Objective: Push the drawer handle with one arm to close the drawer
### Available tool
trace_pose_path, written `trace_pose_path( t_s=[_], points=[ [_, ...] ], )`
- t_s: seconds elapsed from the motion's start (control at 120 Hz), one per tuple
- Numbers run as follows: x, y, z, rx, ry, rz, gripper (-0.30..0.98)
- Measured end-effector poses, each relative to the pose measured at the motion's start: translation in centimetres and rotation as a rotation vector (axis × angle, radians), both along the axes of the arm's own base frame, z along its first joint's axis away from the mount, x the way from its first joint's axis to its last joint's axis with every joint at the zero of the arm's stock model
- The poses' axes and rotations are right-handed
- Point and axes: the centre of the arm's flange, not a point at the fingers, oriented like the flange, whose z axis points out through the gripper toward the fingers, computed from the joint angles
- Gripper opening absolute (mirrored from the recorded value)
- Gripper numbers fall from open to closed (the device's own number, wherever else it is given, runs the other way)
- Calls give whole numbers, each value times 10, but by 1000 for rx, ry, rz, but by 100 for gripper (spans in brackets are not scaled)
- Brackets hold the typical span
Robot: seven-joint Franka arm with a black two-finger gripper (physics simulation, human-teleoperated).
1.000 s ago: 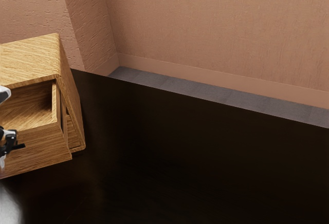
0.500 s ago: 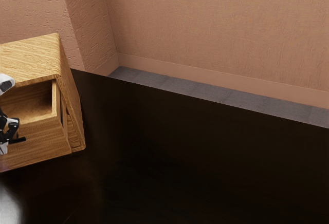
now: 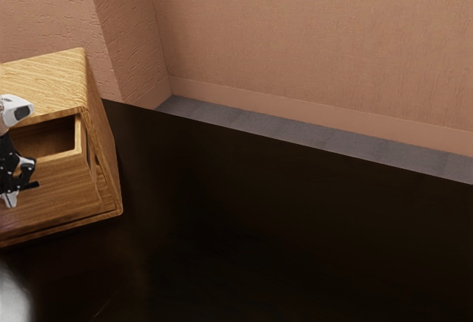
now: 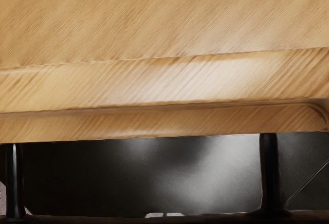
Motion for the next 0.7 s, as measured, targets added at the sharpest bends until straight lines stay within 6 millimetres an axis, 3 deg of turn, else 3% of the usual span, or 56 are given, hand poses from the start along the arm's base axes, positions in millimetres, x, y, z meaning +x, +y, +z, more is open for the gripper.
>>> trace_pose_path(
  t_s=[0.7],
  points=[
    [45, 55, 7, 7, 26, 0, -10]
  ],
)
